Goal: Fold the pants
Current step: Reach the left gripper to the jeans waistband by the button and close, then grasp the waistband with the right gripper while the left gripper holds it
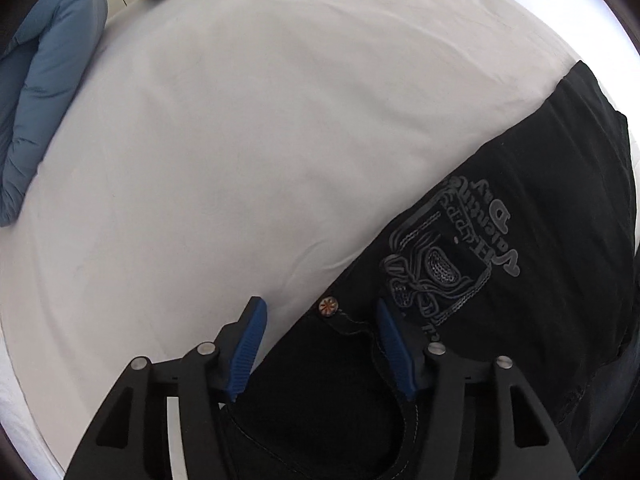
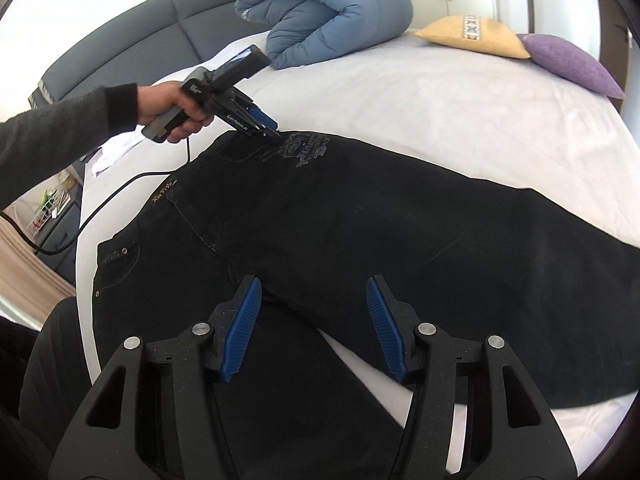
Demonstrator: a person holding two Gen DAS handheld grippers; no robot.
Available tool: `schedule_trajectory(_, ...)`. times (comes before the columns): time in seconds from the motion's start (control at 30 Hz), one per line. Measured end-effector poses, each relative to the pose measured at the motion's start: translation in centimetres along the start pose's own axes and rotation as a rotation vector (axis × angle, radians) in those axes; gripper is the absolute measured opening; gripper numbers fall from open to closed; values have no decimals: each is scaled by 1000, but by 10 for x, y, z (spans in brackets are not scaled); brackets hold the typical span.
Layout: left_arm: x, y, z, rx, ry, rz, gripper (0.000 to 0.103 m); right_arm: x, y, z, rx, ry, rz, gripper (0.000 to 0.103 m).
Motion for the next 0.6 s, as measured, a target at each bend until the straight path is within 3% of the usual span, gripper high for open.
schedule_trajectory(0.07,1,-4,1,5,-6,0,59,-6,4,2,13,-1,5,53)
schedule_trajectory(0.17,3,-9,-4,4,-11,0,43,-15,16,5,16,11,-1,53)
schedule_trajectory(0.27,10,-15,-17,-18,28,-8,21,-24,33,5,8,17,-10,53)
schedule_trajectory(0.3,14,-19,-21,-26,38,-18,9,-26,40,5,11,17,-11,53)
schedule_trajectory(0.5,72,-54,-44,-31,130,-203,8,-48,81,4,133,-49,12,46)
schedule_trajectory(0.6,83,-56,-64,-74,193,-252,8,-57,103,3,209,-72,23,46)
Point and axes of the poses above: each gripper's, at about its wrist camera, not at the fingertips, and x roughly against the way its jaws point, z to its left, y to its top, the point moved 8 cm from there along -x, roughly the way its jaws point, and after that the axes turned 7 degrees about -x, right-handed, at the moved point
